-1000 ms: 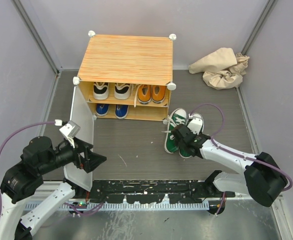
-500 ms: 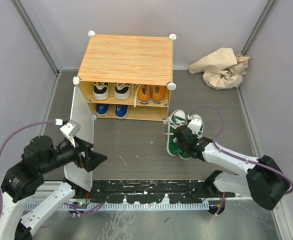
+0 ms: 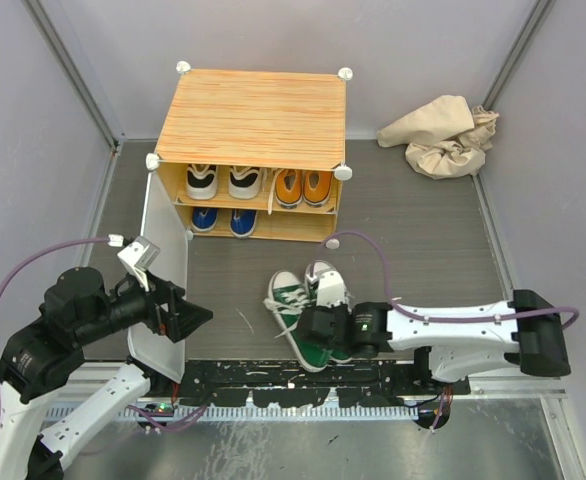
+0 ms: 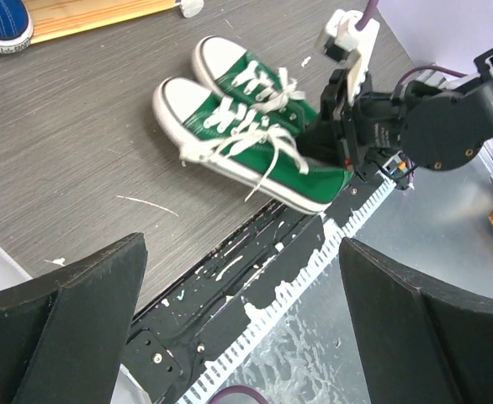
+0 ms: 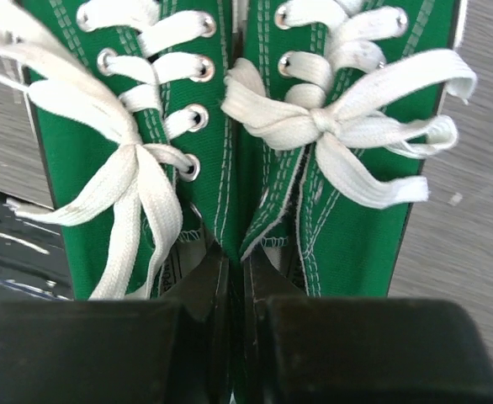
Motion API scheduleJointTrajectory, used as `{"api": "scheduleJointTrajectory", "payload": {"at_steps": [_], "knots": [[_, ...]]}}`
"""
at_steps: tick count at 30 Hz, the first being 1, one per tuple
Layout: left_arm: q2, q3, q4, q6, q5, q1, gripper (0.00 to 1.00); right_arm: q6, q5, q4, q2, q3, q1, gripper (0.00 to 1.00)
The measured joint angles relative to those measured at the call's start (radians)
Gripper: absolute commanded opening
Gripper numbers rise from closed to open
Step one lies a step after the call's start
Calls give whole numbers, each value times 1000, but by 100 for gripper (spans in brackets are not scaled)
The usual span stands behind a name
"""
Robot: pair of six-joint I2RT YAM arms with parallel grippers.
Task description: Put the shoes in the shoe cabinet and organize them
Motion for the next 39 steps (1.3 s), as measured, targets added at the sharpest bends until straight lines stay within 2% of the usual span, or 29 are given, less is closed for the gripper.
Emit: {"api": "scheduleJointTrajectory", "payload": {"at_steps": [3, 6, 16, 22, 33, 35, 39], "knots": [[0, 3, -2, -1, 0, 0, 98, -23, 10, 70, 91, 47, 35, 1], [1, 3, -2, -2, 0, 0, 98, -92, 76, 155, 165, 65, 13, 1], [1, 9, -12, -3, 0, 0, 98, -353, 37, 478, 286, 111, -291, 1], [5, 9, -12, -3, 2, 0, 98, -427, -10, 603, 412, 157, -366, 1], [39, 5, -5, -2, 1, 0, 98, -479, 5, 752, 520, 214, -447, 1], [43, 3, -4, -1, 1, 0, 98, -488, 16, 770, 552, 240, -463, 8], [47, -5, 2, 1, 1, 0, 98, -497, 72, 799, 612, 284, -476, 44]]}}
